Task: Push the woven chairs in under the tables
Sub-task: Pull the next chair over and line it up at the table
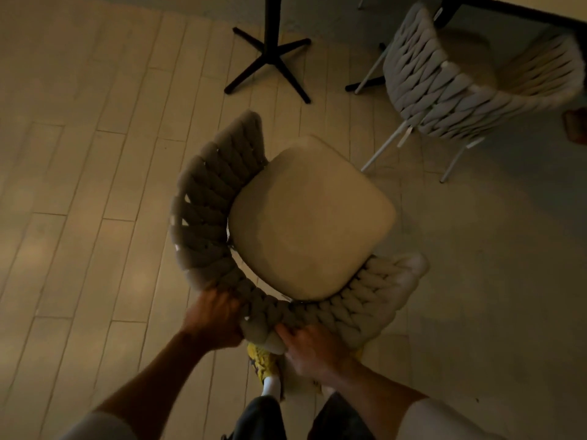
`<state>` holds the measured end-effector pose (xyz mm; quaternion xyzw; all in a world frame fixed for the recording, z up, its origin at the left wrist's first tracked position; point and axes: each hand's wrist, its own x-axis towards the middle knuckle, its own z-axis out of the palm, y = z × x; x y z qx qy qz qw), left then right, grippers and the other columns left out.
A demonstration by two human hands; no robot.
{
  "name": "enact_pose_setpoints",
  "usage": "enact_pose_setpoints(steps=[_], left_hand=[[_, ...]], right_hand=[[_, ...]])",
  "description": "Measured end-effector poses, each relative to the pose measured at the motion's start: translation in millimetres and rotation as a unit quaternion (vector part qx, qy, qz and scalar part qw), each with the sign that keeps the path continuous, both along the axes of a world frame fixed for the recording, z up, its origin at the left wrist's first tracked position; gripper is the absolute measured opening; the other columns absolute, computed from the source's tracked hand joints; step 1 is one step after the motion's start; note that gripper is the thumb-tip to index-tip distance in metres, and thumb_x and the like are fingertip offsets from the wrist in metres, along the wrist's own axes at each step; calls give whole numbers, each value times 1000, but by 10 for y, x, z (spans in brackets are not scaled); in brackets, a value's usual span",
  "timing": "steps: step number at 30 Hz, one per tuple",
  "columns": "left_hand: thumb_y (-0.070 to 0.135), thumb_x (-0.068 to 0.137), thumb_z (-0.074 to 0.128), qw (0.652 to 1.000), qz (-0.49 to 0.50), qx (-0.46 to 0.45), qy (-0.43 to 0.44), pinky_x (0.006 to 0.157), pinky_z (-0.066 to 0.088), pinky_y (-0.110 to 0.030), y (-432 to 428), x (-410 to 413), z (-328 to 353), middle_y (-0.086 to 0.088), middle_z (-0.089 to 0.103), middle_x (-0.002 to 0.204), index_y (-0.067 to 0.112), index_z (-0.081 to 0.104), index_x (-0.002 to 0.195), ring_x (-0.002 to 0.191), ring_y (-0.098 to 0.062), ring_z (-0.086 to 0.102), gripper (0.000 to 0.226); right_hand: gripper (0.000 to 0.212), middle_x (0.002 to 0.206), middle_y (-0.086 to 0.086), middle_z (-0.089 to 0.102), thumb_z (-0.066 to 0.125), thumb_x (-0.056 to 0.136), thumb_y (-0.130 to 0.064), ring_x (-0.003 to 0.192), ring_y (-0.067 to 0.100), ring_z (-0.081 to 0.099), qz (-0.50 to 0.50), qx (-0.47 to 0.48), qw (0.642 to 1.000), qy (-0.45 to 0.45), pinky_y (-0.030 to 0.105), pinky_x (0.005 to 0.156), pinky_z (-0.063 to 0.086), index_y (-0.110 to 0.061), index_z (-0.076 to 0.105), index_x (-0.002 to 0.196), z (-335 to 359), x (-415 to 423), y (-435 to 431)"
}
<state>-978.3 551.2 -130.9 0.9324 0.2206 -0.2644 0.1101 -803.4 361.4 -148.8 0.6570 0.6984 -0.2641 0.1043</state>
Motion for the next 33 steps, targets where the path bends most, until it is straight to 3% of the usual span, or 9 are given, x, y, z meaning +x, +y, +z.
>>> enact_pose_setpoints(steps=[3, 7, 12, 17, 20, 22, 27, 31, 33], left_hand=[[54, 67, 69, 998, 62, -26, -3, 84, 50, -36, -552, 231, -36, 8, 69, 84, 27, 74, 95, 78, -15, 64, 40], [51, 53, 71, 993, 110, -35, -36, 79, 52, -43, -1184, 556, -86, 0, 69, 76, 22, 75, 81, 75, -25, 67, 40], [54, 75, 53, 991, 119, -59, -35, 92, 45, -40, -1578, 770, -33, 0, 71, 106, 24, 71, 110, 101, -25, 65, 50], [57, 65, 68, 991, 110, -76, -13, 77, 52, -38, -1594, 741, -56, 1, 72, 88, 23, 75, 93, 83, -22, 68, 45], [58, 62, 70, 991, 111, -73, -31, 74, 54, -37, -1586, 733, -67, 0, 72, 87, 23, 76, 93, 81, -22, 69, 47], [58, 63, 67, 991, 107, -60, -47, 72, 54, -37, -1585, 741, -51, 1, 72, 85, 22, 76, 91, 79, -22, 69, 46], [60, 63, 64, 991, 105, -47, -64, 72, 55, -37, -1579, 752, -3, 0, 72, 81, 21, 76, 89, 74, -22, 70, 48], [58, 75, 64, 993, 104, -49, -37, 87, 51, -41, -1572, 768, 15, -2, 73, 99, 20, 73, 108, 94, -25, 69, 51], [59, 80, 63, 993, 98, -51, -30, 97, 47, -43, -1558, 787, 27, -4, 71, 111, 19, 70, 119, 106, -26, 67, 56]], right_hand=[[63, 87, -4, 77, 70, 81, -41, 69, 18, 73, 47, 12, 999, -11, 27, 57, 55, -29, 51, 140, 23, 449, -334], [49, 104, -7, 73, 53, 84, -29, 83, 15, 72, 52, 23, 998, 20, 25, 50, 53, -28, 59, 133, 100, 981, -697], [59, 115, -7, 72, 72, 81, -20, 93, 16, 70, 31, -18, 999, 35, 29, 62, 56, -30, 56, 136, 123, 1206, -994], [44, 106, -12, 68, 57, 83, -47, 95, 11, 62, -33, -56, 994, 87, 31, 81, 48, -35, 61, 125, 463, 1338, -909], [8, 78, -15, 60, 65, 84, -38, 70, 7, 51, -73, 47, 992, 89, 26, 64, 41, -32, 63, 88, 680, 1530, -857], [9, 75, -15, 61, 70, 86, -24, 66, 5, 51, -147, 156, 974, 68, 25, 59, 37, -30, 64, 82, 744, 1689, -820], [32, 123, 8, 62, 75, 86, -21, 115, 28, 57, -477, 299, 825, -53, 38, 90, 49, -11, 67, 115, 591, 1989, -805], [77, 132, 27, 53, 62, 80, -50, 111, 45, 59, -755, 231, 613, 11, 45, 83, 50, 4, 52, 134, 254, 1666, -718], [72, 141, 29, 50, 58, 92, -43, 115, 50, 58, -790, 209, 576, 20, 51, 86, 49, -1, 43, 149, 172, 1453, -619]])
